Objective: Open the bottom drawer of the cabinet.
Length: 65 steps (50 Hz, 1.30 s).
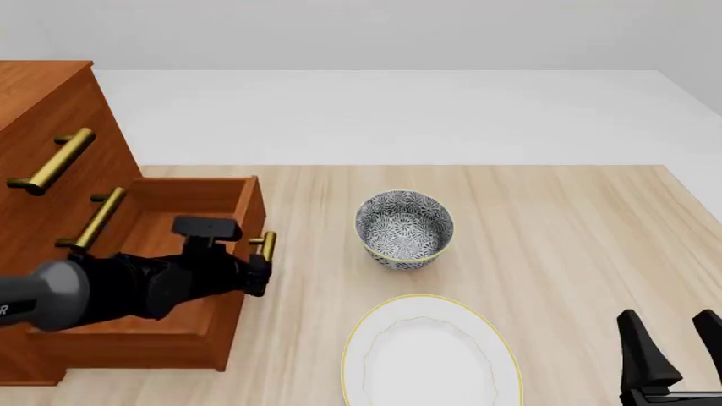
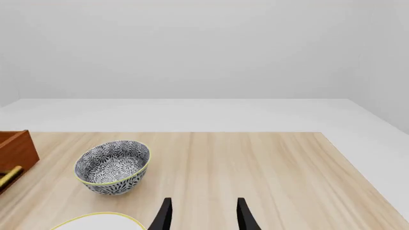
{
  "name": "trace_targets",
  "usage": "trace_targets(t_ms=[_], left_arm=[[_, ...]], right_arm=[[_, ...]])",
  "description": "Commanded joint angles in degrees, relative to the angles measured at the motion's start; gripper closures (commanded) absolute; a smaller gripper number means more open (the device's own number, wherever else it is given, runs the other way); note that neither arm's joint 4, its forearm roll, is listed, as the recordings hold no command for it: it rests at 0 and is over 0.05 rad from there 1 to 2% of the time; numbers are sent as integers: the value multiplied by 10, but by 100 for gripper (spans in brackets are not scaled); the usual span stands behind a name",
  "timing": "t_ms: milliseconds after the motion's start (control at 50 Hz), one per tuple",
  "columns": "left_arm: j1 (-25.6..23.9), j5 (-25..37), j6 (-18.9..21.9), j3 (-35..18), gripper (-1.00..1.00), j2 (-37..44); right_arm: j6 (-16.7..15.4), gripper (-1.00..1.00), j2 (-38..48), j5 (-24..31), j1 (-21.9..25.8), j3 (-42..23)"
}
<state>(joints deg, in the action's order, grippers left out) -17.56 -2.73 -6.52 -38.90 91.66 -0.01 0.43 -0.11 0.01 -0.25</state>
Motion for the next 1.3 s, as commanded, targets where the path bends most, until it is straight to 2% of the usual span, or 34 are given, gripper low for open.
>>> trace_targets(t_ms=[20,700,820,840,880,920,960,1000,1020,1060,1100,1140,1180,1300], left_arm=[[-45,44,-29,13,-100,4],[-10,176,11,-82,-100,-155],[1,201,40,-89,-100,-222],[-2,206,27,-88,-100,-237],[2,211,48,-85,-100,-257],[-10,222,43,-79,-100,-288],[-4,226,59,-78,-100,-307],[-7,234,43,-78,-100,-330],[7,237,66,-81,-100,-348],[-3,250,48,-82,-100,-369],[6,259,65,-85,-100,-389],[0,275,61,-88,-100,-413],[6,282,80,-86,-100,-435],[17,319,91,-85,-100,-516]], right_arm=[[0,-100,0,0,0,0],[0,-100,0,0,0,0],[0,-100,0,0,0,0],[0,-100,0,0,0,0],[0,-100,0,0,0,0],[0,-100,0,0,0,0],[0,-100,0,0,0,0],[0,-100,0,0,0,0],[0,-100,0,0,0,0],[0,-100,0,0,0,0],[0,-100,0,0,0,0],[0,-100,0,0,0,0],[0,-100,0,0,0,0],[0,-100,0,0,0,0]])
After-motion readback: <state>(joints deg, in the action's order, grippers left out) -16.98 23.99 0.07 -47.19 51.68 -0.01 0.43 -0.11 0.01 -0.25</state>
